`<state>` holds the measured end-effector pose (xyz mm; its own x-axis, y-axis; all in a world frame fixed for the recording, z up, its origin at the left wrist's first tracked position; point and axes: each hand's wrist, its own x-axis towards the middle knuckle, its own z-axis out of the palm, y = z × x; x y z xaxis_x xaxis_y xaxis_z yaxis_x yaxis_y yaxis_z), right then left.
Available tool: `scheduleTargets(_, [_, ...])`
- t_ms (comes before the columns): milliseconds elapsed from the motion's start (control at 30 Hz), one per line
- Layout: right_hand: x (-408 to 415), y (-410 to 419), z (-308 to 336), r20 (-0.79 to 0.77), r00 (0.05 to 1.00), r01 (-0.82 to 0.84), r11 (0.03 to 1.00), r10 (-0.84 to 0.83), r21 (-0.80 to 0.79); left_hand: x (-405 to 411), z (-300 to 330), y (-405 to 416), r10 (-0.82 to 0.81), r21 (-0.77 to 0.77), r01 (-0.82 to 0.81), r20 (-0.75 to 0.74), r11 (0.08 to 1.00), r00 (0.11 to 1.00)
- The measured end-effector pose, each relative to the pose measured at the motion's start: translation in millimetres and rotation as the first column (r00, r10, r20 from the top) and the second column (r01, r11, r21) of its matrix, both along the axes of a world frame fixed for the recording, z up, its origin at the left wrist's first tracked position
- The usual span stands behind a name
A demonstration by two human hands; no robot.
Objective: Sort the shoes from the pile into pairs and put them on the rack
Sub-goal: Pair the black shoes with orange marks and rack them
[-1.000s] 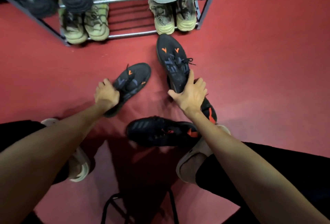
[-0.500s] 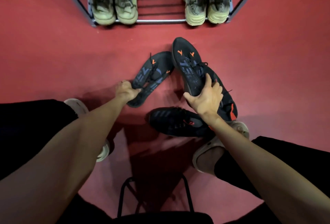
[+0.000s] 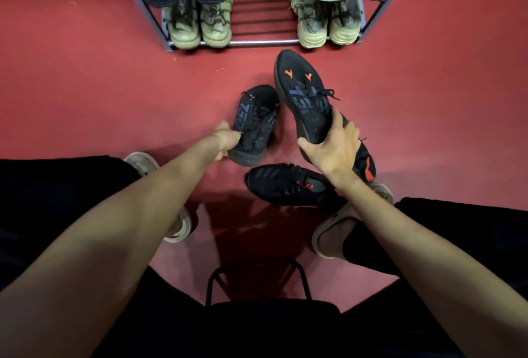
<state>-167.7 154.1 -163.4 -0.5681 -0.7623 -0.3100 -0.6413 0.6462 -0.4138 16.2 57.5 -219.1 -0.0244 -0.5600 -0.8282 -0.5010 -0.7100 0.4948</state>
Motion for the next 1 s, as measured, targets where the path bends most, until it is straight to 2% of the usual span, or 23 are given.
scheduleTargets(267, [-16,9,69,-0.019,0.998,0.061,0.988,-0.064,-0.140,-4,91,0,0.005,-0.281,-0.018,-0.048,0.960,0.999])
scheduleTargets(500, [-14,18,126,-0.005,0.993,0.115,0.955,-0.121,-0.275,6,172,8,0.015,-0.430,-0.090,-0.175,0.898,0.984])
scheduleTargets(633, [-15,21,151,-0.006,0.990,0.127,0.925,-0.139,-0.359,14,207,14,-0.043,-0.492,-0.093,-0.259,0.866,0.965])
scheduleTargets(1000, [-29,-21,197,0.006,0.995,0.086,0.816,-0.101,-0.571,14,263,-11,-0.139,-0.662,-0.150,-0.363,0.734,0.921])
